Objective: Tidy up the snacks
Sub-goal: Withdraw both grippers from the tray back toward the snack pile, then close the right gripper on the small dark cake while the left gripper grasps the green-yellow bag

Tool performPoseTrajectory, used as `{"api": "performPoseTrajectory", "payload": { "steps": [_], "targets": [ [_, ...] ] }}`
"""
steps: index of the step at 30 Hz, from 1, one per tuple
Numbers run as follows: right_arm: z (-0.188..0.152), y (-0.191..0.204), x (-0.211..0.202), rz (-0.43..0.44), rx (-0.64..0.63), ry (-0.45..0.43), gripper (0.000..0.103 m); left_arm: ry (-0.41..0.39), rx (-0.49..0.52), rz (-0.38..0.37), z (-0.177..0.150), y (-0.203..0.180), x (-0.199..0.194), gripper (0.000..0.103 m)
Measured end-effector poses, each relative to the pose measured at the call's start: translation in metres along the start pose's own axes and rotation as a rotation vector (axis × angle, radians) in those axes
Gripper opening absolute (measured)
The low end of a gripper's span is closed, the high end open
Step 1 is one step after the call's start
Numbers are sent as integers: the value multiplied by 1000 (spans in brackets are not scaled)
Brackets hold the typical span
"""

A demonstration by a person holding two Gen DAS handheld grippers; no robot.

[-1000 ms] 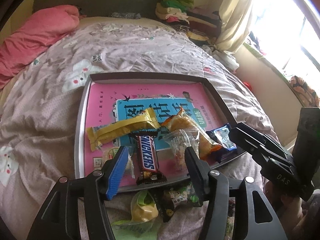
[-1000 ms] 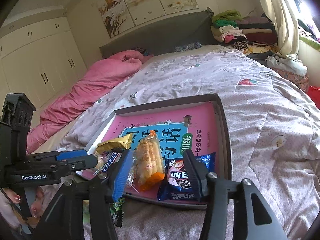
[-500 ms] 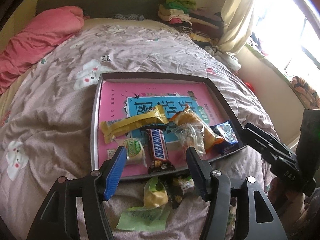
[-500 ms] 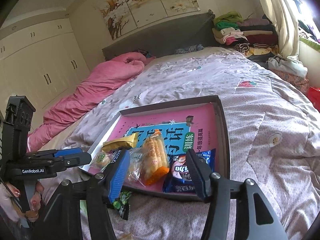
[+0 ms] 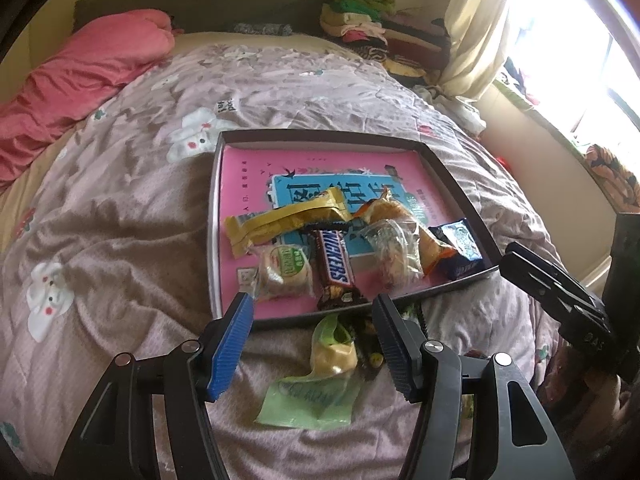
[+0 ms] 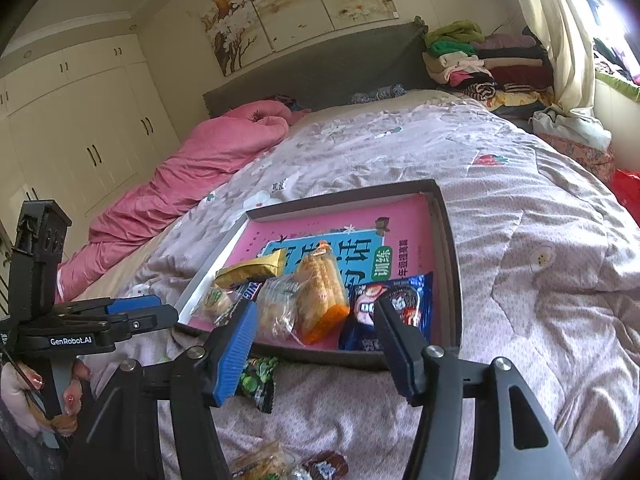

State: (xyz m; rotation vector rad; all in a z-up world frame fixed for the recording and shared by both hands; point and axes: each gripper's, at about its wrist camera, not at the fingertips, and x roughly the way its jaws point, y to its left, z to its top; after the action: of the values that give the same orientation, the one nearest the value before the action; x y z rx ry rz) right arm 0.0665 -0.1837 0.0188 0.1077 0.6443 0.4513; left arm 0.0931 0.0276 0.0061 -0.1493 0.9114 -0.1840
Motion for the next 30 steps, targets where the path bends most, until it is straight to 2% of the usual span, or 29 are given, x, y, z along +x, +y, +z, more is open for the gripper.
{"api": "performPoseTrajectory", "payload": {
  "steps": [20,30],
  "targets": [
    [-31,16,-17,-27,-8,89,60,35,-6,-20,-17,9,-2,64],
    [-46,11,-18,-38,57,157,60,91,23,-30,-30,4,7,64]
  ]
}}
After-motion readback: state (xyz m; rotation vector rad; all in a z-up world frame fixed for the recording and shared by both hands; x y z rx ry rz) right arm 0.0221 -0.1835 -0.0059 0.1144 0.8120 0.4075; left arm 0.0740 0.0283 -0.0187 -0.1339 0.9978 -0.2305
